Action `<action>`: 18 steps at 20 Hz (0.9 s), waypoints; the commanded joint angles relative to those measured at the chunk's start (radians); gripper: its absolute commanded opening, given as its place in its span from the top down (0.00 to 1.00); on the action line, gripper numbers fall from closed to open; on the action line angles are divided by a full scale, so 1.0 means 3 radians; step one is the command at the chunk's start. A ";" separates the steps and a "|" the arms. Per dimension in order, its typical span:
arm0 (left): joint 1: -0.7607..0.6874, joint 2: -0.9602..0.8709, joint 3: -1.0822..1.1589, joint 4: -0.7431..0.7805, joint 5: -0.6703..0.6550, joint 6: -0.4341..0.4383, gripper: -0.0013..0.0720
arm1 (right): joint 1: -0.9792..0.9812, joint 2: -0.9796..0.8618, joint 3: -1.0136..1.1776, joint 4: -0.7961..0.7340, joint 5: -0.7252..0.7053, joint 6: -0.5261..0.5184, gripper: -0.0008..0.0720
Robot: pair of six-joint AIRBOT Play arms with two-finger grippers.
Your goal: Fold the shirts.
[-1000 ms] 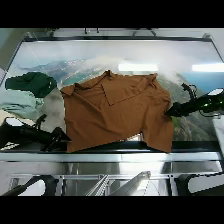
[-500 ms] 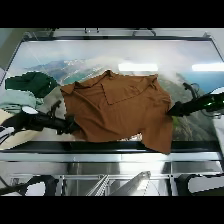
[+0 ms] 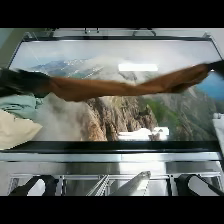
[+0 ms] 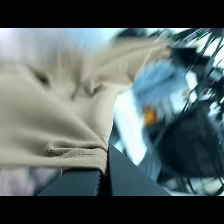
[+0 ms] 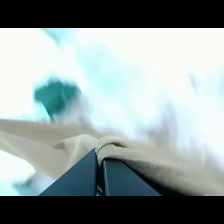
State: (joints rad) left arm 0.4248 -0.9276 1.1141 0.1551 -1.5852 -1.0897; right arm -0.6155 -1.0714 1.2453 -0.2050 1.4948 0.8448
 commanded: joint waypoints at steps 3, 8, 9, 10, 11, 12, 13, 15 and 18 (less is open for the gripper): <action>0.1320 0.0437 0.0813 -0.1738 -0.0601 0.0065 0.95 | -0.0406 0.1288 0.0431 0.0636 -0.0919 -0.0120 0.96; 0.1451 0.0230 0.1403 -0.2296 -0.0655 0.0011 0.95 | -0.0456 0.1544 0.1138 0.0164 -0.1204 -0.0098 0.96; 0.1404 0.0125 0.1536 -0.2239 -0.0643 -0.0061 0.95 | -0.0456 0.1531 0.1261 -0.0050 -0.1250 -0.0098 0.96; 0.1377 -0.0006 0.1667 -0.2102 -0.0640 -0.0117 0.95 | -0.0456 0.1503 0.1307 -0.0226 -0.1239 -0.0086 0.96; 0.1335 -0.0135 0.1761 -0.1891 -0.0617 -0.0175 0.95 | -0.0456 0.1453 0.1289 -0.0329 -0.1179 0.0008 0.96; 0.1222 -0.0271 0.1816 -0.1605 -0.0591 -0.0228 0.95 | -0.0455 0.1356 0.1240 -0.0309 -0.1011 0.0031 0.96; 0.1038 -0.0404 0.1823 -0.1340 -0.0593 -0.0268 0.95 | -0.0439 0.1212 0.1150 -0.0196 -0.0810 0.0025 0.96; 0.0575 -0.0678 0.1733 -0.0857 -0.0629 -0.0270 0.95 | -0.0224 0.0881 0.0882 -0.0104 -0.0570 -0.0033 0.96; -0.0053 -0.1109 0.1353 0.0062 -0.0565 -0.0239 0.95 | 0.0416 0.0370 0.0305 -0.0304 -0.0684 -0.0191 0.96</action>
State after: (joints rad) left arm 0.5636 -1.1461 1.5848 -0.0956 -1.7668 -1.1595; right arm -0.6201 -0.8383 1.4567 -0.2550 1.2739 0.8246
